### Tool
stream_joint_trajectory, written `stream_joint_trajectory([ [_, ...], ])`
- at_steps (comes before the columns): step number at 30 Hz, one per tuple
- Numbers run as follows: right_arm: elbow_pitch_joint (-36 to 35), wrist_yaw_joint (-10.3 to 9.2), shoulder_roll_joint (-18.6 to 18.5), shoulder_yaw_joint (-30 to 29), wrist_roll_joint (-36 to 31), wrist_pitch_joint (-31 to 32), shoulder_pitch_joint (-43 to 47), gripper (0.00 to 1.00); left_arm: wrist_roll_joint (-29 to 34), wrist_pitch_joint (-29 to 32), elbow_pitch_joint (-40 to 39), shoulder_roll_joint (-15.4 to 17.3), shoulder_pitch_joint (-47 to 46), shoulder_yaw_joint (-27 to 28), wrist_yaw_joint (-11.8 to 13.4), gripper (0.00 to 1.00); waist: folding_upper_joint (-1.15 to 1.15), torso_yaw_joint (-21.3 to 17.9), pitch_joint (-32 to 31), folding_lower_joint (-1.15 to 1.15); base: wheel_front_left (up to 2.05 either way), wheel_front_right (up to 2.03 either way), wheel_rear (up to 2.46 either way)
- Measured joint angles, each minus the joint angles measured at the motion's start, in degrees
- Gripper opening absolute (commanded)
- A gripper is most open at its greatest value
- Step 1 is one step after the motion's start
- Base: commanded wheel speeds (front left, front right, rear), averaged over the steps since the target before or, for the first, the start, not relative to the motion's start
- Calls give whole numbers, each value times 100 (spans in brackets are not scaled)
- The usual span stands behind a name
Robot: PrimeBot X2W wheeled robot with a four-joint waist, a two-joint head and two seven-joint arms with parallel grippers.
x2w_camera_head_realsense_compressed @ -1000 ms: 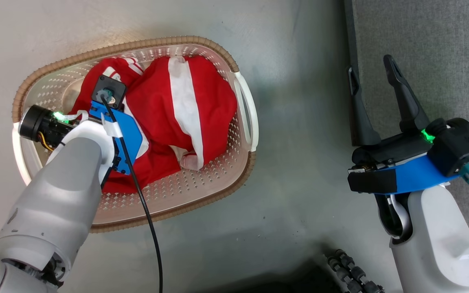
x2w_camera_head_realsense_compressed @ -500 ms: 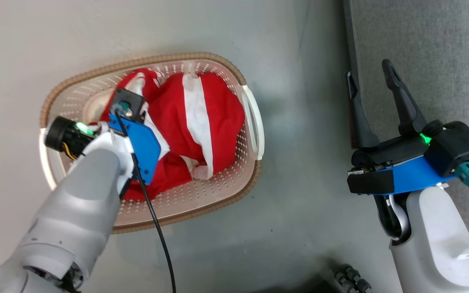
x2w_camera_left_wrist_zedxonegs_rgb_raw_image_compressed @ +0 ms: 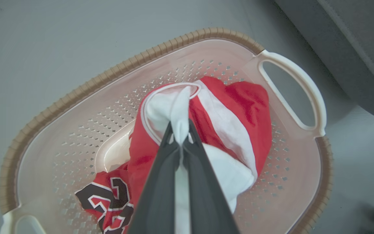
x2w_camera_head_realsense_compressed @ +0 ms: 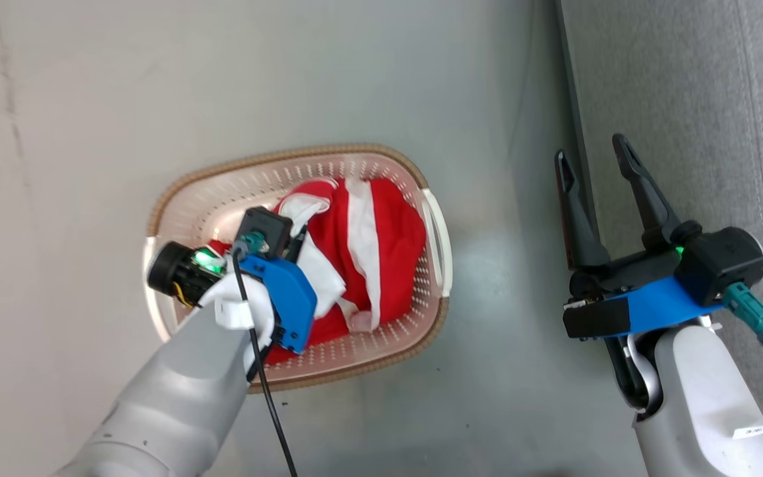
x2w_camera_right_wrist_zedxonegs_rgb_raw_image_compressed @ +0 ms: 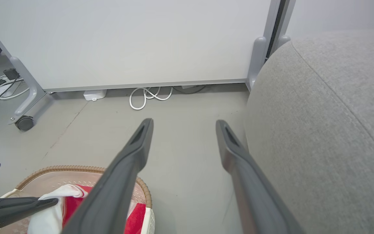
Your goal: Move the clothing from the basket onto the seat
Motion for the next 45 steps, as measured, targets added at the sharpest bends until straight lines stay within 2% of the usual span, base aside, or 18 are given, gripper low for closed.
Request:
stream_joint_trajectory([
  [9,170,0,-1,-53,-60,0,272,100,-369,-389,-467,-40,309,-226,0,0,0,282,-703,0,0,0,0],
  [15,260,0,-1,-89,-85,0,483,100,-494,-447,-954,10,417,-10,0,0,0,445,-1199,-1,0,0,0],
  [24,411,0,-1,-133,-49,0,870,100,-38,-454,-1987,107,842,876,38,0,0,613,-1956,-1,0,0,0],
  [32,482,0,-1,-130,7,0,1128,100,424,-455,-2720,144,1109,1429,58,0,0,690,-2557,-1,0,0,0],
  [37,528,0,-1,-145,25,0,1262,100,592,-456,-3052,102,1122,1612,58,0,0,723,-2860,-1,0,0,0],
  [45,575,0,-1,-149,68,0,1491,100,767,-455,-3354,19,941,1574,51,0,0,750,-3244,-1,0,0,0],
])
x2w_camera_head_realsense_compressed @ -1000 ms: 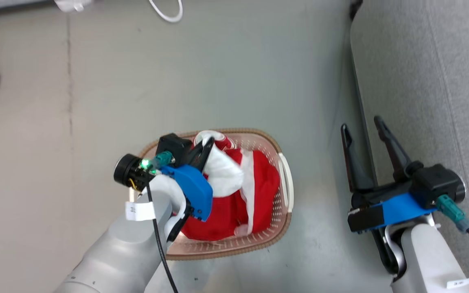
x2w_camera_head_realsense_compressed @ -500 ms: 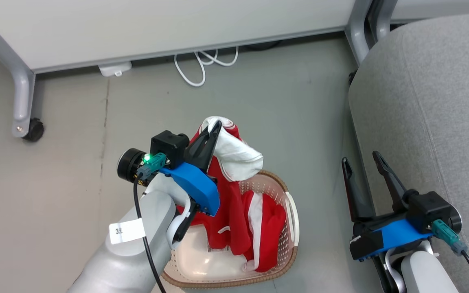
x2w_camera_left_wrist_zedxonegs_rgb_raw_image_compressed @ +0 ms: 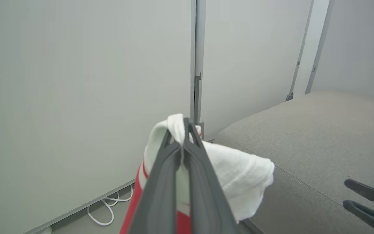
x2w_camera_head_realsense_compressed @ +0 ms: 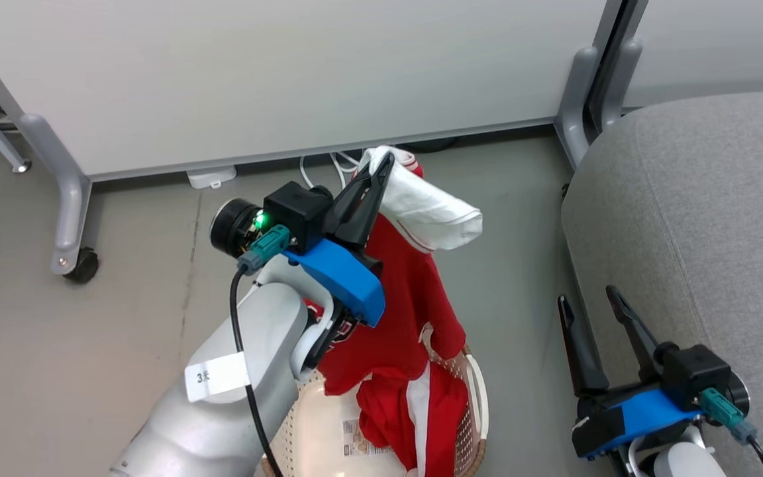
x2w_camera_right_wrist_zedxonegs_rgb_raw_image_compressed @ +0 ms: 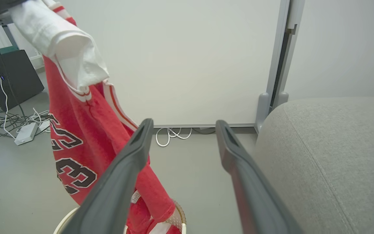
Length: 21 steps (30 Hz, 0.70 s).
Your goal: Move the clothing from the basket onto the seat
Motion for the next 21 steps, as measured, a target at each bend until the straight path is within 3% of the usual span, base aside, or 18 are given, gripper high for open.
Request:
stream_joint_trajectory([
  [21,11,0,0,-31,35,0,353,100,-18,288,-798,36,-125,-247,85,0,0,-26,-448,0,0,0,0],
])
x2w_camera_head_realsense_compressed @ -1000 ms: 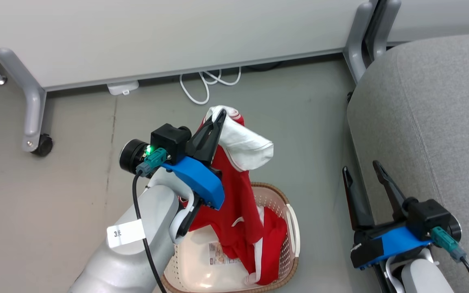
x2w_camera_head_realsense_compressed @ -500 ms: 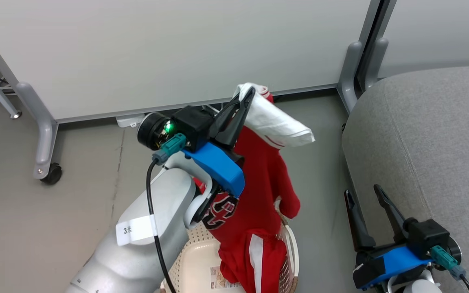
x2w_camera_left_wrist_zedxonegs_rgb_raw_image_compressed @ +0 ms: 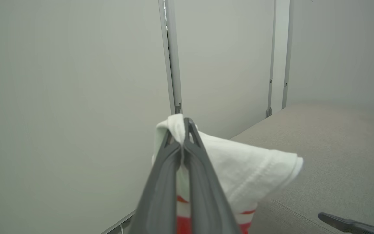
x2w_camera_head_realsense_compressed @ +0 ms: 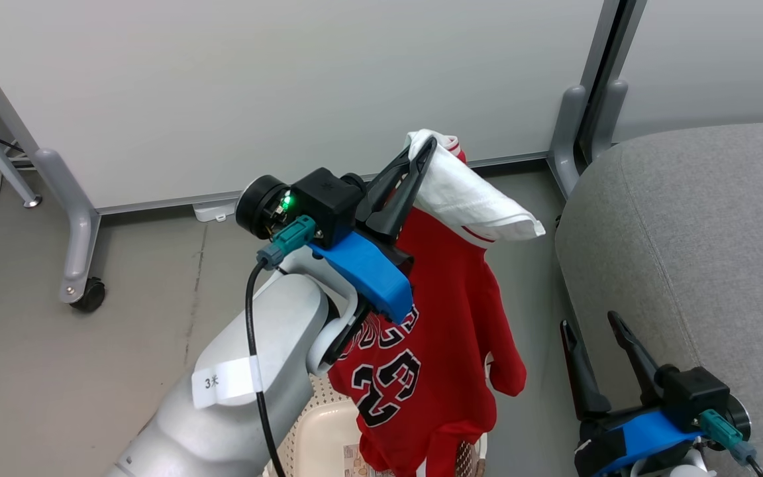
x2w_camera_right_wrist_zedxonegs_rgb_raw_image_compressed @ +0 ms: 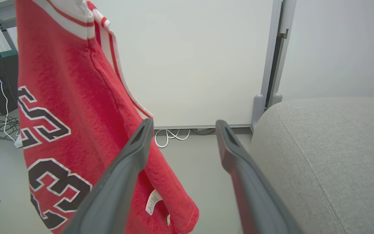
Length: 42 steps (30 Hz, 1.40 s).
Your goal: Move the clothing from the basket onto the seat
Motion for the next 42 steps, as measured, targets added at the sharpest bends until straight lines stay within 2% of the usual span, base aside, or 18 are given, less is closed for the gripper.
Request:
stream_joint_trajectory([
  [8,-41,0,0,363,-163,0,-154,100,-34,53,-158,46,31,-34,54,0,0,47,-18,0,0,0,0],
  [19,149,0,-245,1335,-256,0,-1142,100,-36,93,-271,86,51,-86,99,0,0,103,85,1,0,0,0],
  [28,654,0,-316,1678,-234,0,-1975,100,-23,92,-318,9,-17,-256,94,0,0,212,200,1,0,0,0],
  [38,1413,1,-296,1863,-230,-1,-2443,100,-15,86,-357,-64,-123,-431,54,0,0,270,285,1,0,0,0],
  [39,1471,0,-286,1869,-214,-1,-2462,57,-15,85,-359,-66,-129,-438,52,0,0,272,289,1,0,0,0],
  [40,1545,0,-274,1880,-189,0,-2477,57,-16,84,-360,-67,-131,-445,52,0,0,272,292,1,0,0,0],
  [41,1613,0,-266,1893,-167,0,-2491,4,-16,84,-359,-68,-131,-452,51,0,0,272,295,1,0,0,0],
  [42,1648,0,-256,1902,-131,0,-2507,0,-16,81,-359,-71,-131,-457,51,0,0,273,295,1,0,0,0],
])
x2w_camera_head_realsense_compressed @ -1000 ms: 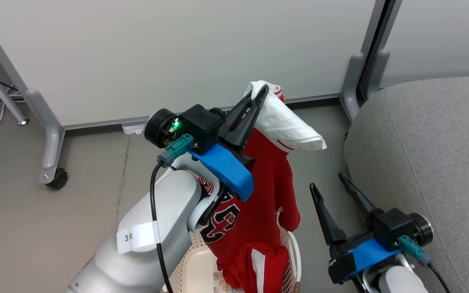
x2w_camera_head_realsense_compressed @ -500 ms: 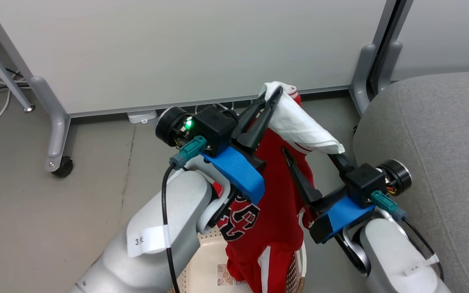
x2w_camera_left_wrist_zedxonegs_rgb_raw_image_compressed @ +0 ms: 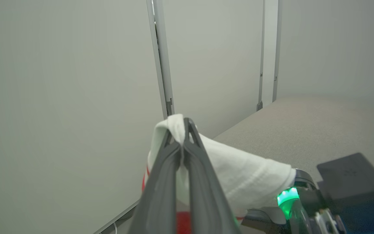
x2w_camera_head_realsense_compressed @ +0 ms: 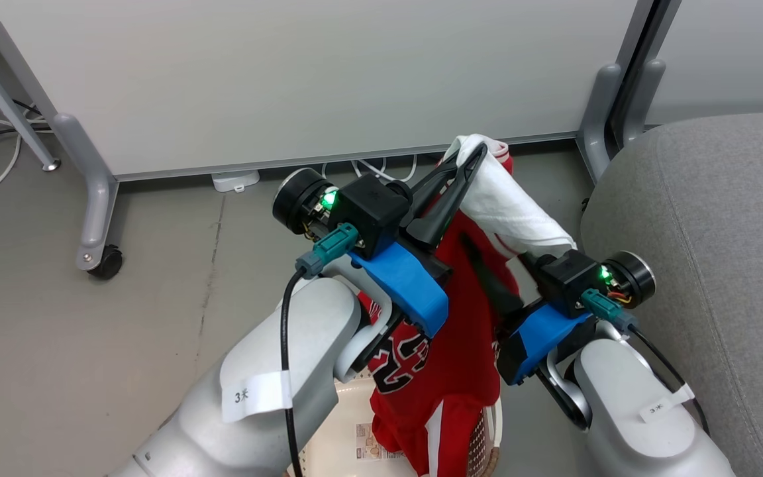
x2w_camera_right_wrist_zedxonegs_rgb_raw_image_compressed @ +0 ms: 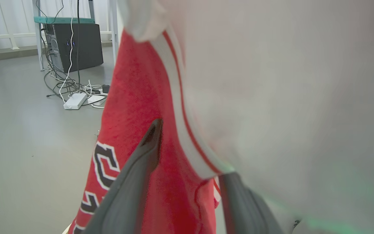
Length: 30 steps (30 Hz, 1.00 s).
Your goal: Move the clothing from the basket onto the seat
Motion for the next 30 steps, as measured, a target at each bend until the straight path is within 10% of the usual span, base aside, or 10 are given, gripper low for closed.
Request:
stream_joint_trajectory([
  [18,23,0,33,52,78,0,-52,0,-48,-47,71,36,-24,-38,18,0,0,-29,-21,0,0,0,0],
  [19,19,0,33,54,78,0,-52,0,-54,-47,81,36,-24,-42,25,15,0,-31,-24,0,0,0,0],
  [20,14,0,33,54,78,0,-51,0,-54,-47,99,38,-24,-48,42,100,0,-33,-28,0,0,0,0],
  [30,-49,0,31,18,92,0,-37,0,-31,-90,158,67,-33,-91,107,100,0,-49,23,0,0,0,0],
])
